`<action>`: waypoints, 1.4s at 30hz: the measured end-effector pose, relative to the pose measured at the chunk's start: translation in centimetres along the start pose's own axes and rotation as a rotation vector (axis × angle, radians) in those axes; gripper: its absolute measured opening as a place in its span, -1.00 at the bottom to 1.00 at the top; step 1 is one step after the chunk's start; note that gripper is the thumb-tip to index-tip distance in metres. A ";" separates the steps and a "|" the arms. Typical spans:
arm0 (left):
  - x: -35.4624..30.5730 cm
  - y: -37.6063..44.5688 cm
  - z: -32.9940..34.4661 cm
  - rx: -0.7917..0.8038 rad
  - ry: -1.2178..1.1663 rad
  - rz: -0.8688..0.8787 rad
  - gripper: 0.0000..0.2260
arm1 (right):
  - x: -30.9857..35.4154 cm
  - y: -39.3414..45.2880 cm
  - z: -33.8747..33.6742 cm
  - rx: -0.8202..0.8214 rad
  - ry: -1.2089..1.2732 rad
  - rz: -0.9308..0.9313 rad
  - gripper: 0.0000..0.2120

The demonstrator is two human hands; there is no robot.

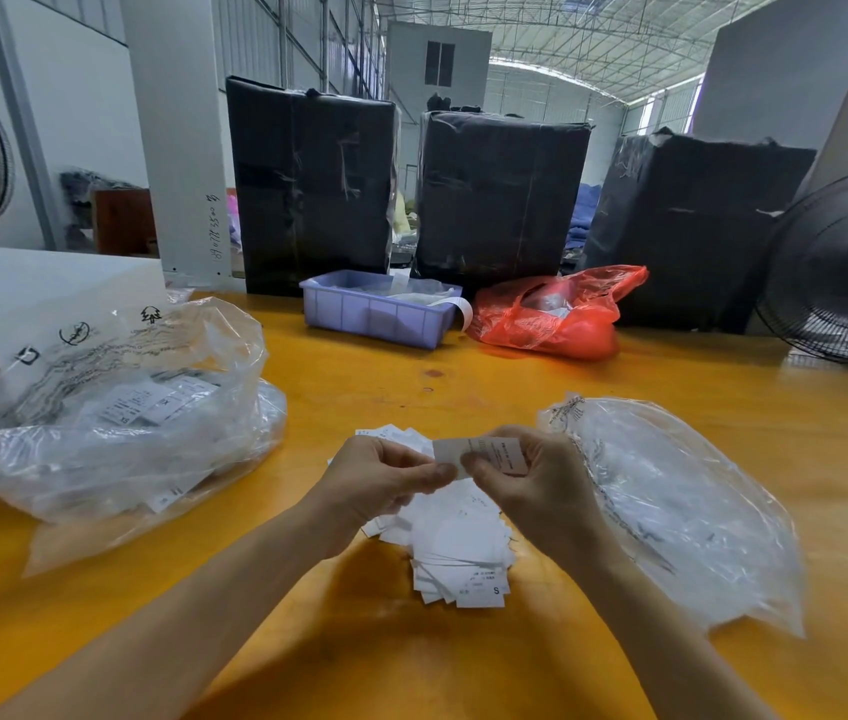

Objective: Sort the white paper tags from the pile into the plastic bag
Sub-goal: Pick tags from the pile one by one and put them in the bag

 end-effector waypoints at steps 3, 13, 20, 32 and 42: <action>-0.1 0.0 -0.2 -0.008 0.007 0.016 -0.85 | -0.2 0.0 0.2 0.066 -0.018 0.027 -0.93; -0.1 0.0 -0.1 -0.015 -0.068 0.000 -0.76 | -0.4 0.0 0.4 0.185 0.048 0.166 -0.94; 0.4 0.1 -0.4 -0.049 -0.172 -0.119 -0.86 | -1.0 0.1 0.4 0.216 0.139 0.268 -0.95; 0.4 -0.1 -0.7 -0.132 -0.160 -0.140 -0.79 | -0.5 0.0 -0.1 0.146 0.344 0.348 -0.98; 0.2 -0.2 -0.8 -0.143 -0.108 -0.115 -0.77 | -0.4 0.1 -0.3 0.111 0.274 0.292 -0.96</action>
Point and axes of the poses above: each hand's wrist, its own y-axis towards the middle knuckle, its own z-axis out of the palm, x = y × z, the point moved 4 cm from there along y, towards the middle knuckle, and after that the axes turned 8 degrees about z, right-handed, at the moved point
